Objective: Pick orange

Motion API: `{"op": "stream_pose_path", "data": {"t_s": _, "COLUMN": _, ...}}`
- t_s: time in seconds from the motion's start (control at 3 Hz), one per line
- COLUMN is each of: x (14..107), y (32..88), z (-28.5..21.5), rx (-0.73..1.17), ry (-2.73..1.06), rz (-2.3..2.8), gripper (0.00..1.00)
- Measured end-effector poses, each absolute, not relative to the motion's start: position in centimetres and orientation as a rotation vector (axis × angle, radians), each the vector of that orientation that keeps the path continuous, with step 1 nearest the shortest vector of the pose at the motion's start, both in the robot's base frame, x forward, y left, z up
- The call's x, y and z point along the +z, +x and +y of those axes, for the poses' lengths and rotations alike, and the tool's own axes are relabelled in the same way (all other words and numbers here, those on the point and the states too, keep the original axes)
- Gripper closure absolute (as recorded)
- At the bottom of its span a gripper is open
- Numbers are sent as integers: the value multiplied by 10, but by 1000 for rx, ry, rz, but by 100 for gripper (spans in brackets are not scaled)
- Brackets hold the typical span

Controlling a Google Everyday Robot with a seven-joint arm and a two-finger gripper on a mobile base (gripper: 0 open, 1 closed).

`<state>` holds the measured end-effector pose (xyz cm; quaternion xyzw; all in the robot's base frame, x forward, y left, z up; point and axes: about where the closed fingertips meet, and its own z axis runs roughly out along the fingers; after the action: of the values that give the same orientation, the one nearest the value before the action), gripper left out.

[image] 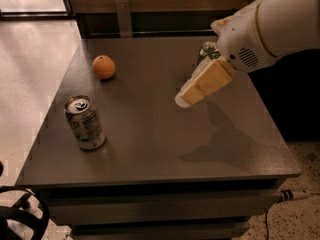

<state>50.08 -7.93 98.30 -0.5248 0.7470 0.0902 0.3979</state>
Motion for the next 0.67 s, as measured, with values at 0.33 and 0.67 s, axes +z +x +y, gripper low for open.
{"op": "stream_pose_path", "data": {"t_s": 0.33, "x": 981, "y": 538, "z": -58, "rx": 300, "ry": -1222, "rz": 1835, "gripper": 0}}
{"op": "stream_pose_path", "data": {"t_s": 0.67, "x": 981, "y": 538, "z": -58, "rx": 300, "ry": -1222, "rz": 1835, "gripper": 0}}
